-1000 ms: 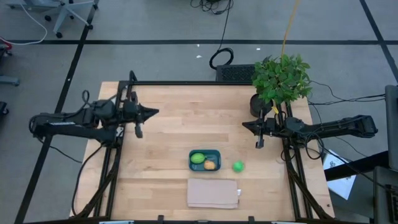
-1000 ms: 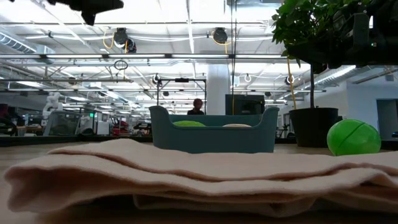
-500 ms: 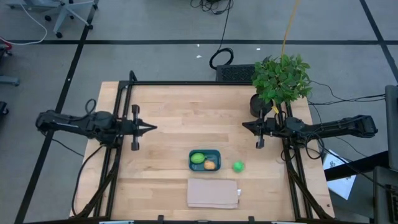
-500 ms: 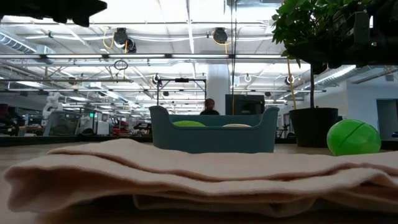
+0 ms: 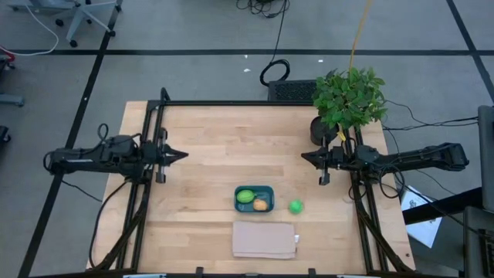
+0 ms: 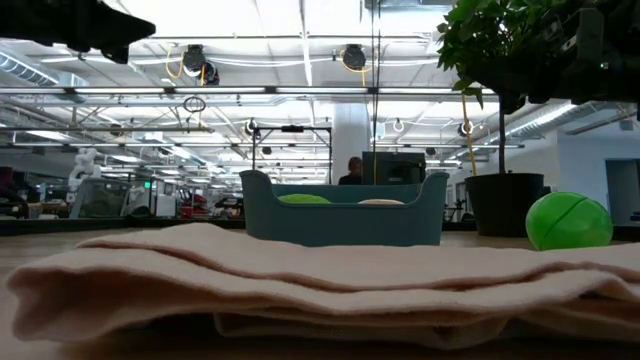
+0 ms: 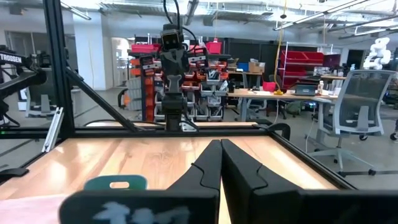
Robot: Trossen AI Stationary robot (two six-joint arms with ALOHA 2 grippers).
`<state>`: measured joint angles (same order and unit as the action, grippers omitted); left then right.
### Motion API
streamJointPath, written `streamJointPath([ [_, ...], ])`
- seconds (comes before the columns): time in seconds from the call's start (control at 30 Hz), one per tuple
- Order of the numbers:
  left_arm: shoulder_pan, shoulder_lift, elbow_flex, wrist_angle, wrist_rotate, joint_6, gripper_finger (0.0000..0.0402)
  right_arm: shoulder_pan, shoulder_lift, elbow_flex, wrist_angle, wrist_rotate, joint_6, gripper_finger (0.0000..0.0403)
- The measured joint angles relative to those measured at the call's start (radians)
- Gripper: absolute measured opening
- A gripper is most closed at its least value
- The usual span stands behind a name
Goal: Pick and placing Produce into tupperware
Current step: Put the green avocado into the dark blue bin
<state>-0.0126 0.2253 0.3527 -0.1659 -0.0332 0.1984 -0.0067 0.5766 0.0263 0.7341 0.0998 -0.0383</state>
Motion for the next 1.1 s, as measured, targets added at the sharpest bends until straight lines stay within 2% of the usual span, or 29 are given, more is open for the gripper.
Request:
streamJointPath([
  [0.23,-0.043,-0.01,-0.002,-0.022,-0.03,-0.006,0.0,0.0,0.0,0.0,0.0,0.0,0.0,0.0],
  [0.8,-0.062,-0.012,-0.154,0.116,-0.045,0.057,0.0,0.0,0.0,0.0,-0.004,-0.004,-0.003,0.0],
  [0.97,-0.062,-0.012,-0.154,0.113,-0.045,0.058,0.0003,0.0,0.0,0.0,-0.004,-0.122,-0.009,0.0],
  [1.1,-0.062,-0.009,-0.154,0.11,-0.045,0.059,0.001,0.0,0.0,0.0,-0.003,-0.149,-0.016,0.0],
])
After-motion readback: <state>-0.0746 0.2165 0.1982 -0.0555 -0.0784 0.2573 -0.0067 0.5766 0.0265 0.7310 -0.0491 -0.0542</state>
